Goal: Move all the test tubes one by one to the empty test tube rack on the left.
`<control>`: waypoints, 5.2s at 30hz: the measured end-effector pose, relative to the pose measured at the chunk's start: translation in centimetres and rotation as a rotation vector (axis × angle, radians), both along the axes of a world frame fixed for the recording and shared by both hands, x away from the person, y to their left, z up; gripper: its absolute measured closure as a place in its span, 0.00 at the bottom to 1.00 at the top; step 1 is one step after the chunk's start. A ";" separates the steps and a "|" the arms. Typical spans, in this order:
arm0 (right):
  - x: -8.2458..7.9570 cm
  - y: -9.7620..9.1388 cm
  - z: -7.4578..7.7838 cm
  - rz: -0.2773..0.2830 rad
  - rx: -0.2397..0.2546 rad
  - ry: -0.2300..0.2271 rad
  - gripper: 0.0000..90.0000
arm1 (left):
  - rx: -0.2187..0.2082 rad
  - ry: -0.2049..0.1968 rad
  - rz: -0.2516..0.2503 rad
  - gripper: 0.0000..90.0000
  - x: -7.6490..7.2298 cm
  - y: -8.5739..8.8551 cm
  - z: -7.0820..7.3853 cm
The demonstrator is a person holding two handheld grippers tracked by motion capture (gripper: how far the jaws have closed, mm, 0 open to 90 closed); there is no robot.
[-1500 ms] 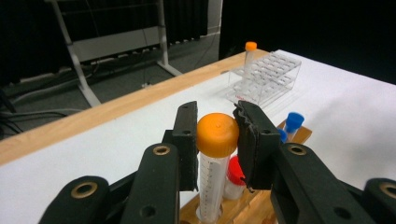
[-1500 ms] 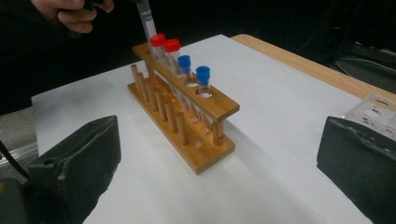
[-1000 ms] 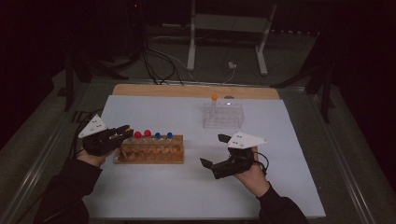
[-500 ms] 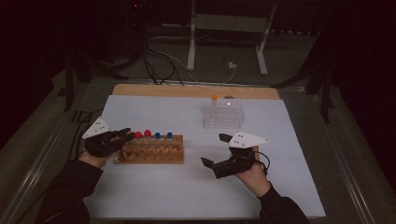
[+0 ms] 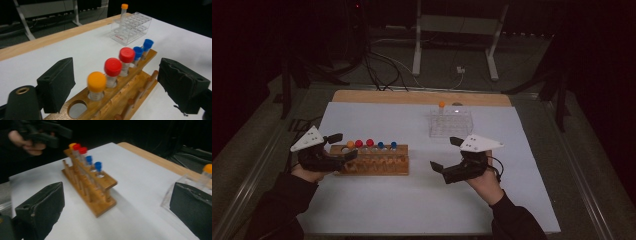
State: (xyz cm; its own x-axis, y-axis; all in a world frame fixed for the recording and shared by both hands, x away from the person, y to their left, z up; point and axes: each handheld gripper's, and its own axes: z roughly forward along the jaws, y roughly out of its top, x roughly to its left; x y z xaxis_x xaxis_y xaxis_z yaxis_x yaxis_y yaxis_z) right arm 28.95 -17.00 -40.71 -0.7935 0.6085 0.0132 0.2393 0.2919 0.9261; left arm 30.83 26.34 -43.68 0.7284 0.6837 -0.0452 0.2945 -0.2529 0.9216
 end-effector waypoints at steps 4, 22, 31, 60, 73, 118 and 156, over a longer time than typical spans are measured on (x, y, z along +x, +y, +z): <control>2.3 -0.6 0.3 -0.054 -0.005 -0.002 0.00 | -0.011 -0.009 -0.019 0.03 -1.0 -0.3 0.1; 14.8 -0.5 -3.4 -0.303 -0.089 0.097 0.17 | -0.083 -0.036 -0.026 0.02 -3.9 -0.7 0.8; 19.0 -0.5 -5.0 -0.392 -0.112 0.186 0.48 | -0.083 -0.032 -0.023 0.02 -3.8 -0.6 0.6; 19.6 1.4 -2.0 -0.399 -0.192 0.101 0.82 | -0.054 -0.004 -0.050 0.02 -3.6 -1.1 0.5; 14.5 1.7 2.2 -0.284 -0.191 0.012 0.82 | -0.046 0.009 -0.083 0.02 -3.5 -2.5 1.1; -1.1 4.6 -2.2 0.132 -0.204 0.078 0.82 | -0.016 0.008 -0.371 0.31 -2.2 -15.3 2.0; -1.6 1.8 -1.0 0.053 -0.101 0.046 0.22 | 0.006 -0.108 -0.309 0.80 -1.7 -13.3 5.9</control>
State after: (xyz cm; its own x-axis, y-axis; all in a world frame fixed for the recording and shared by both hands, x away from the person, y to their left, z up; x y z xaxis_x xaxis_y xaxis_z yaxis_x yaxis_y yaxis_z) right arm 27.39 -15.23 -41.73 -0.8246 0.5657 -0.0090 0.2624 0.3964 0.8798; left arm 29.17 13.05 -37.75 0.9020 0.4291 0.0469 0.1037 -0.3208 0.9414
